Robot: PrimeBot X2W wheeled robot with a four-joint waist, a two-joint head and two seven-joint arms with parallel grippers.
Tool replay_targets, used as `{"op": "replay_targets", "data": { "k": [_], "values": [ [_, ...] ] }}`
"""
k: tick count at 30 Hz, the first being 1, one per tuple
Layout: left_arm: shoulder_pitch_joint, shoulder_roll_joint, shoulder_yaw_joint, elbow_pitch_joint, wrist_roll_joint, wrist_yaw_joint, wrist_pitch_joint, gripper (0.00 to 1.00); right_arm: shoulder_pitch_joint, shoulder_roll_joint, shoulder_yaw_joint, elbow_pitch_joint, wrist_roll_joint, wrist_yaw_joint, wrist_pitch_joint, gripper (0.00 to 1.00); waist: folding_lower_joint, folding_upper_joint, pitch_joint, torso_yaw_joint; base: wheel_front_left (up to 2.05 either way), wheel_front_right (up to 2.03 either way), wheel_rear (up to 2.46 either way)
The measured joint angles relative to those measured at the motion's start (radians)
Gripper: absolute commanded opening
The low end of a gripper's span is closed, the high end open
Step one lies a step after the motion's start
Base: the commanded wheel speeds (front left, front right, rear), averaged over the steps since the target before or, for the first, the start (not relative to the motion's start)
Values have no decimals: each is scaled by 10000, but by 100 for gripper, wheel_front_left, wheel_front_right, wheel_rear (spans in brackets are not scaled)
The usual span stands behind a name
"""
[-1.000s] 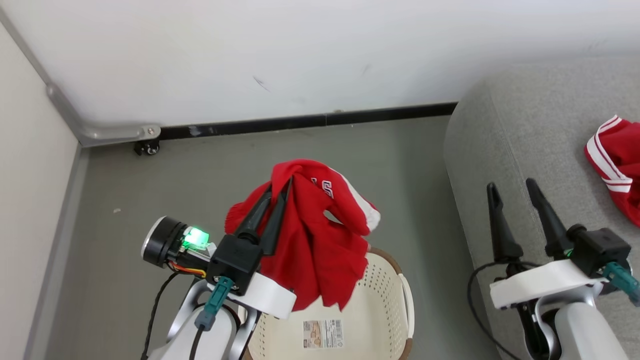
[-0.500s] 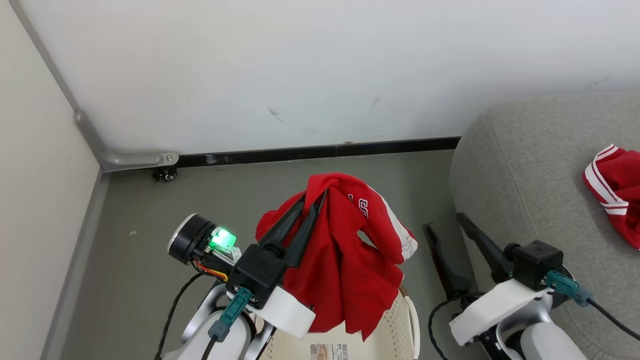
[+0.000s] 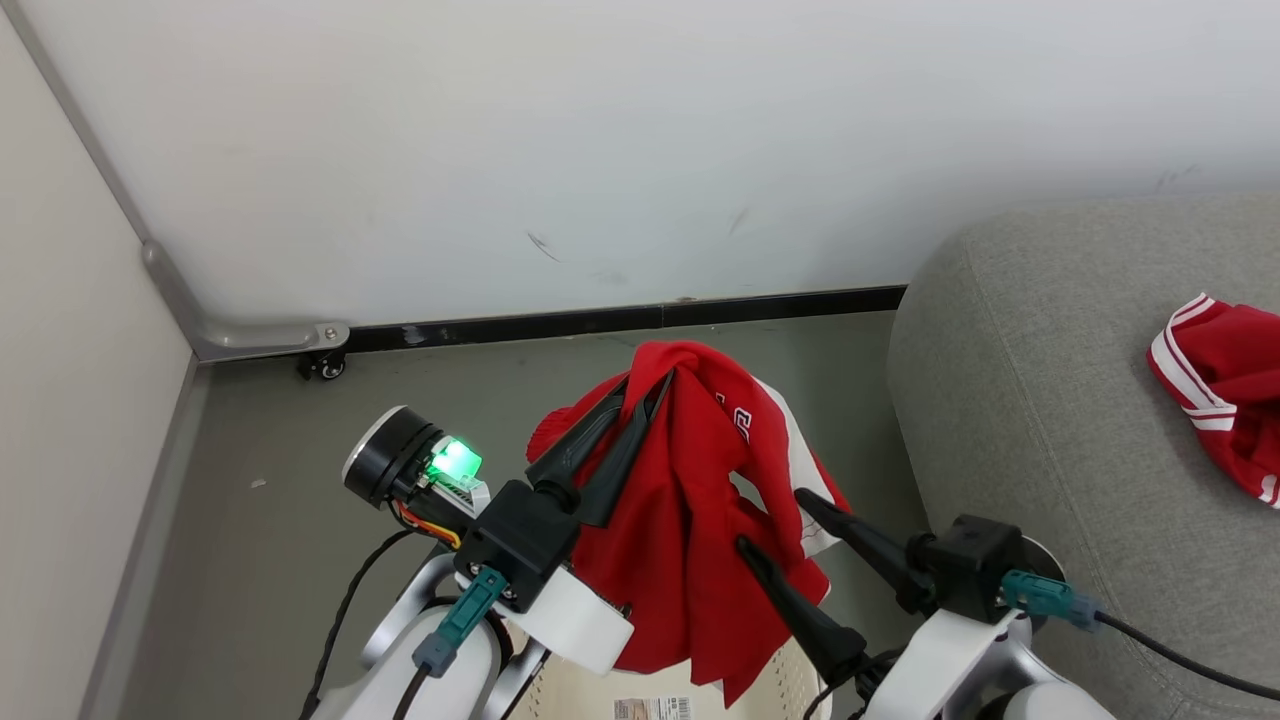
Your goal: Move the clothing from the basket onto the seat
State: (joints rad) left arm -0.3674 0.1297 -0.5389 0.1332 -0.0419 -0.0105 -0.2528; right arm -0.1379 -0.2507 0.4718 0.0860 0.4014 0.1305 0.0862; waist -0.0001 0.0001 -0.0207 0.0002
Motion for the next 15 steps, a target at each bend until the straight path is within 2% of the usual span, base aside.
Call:
{"op": "replay_targets", "data": {
  "k": [5, 15],
  "values": [
    [-133, 54, 6, 98, 2, -90, -27, 0, 47, -476, 708, -631, 437, 0, 453, 100, 0, 0, 26, -74, 0, 0, 0],
    [-487, 17, -17, 291, 33, -174, -27, 0, 133, -1394, 1264, -1377, 972, 0, 1099, 100, 0, 0, 75, -172, 0, 0, 0]
  ]
}}
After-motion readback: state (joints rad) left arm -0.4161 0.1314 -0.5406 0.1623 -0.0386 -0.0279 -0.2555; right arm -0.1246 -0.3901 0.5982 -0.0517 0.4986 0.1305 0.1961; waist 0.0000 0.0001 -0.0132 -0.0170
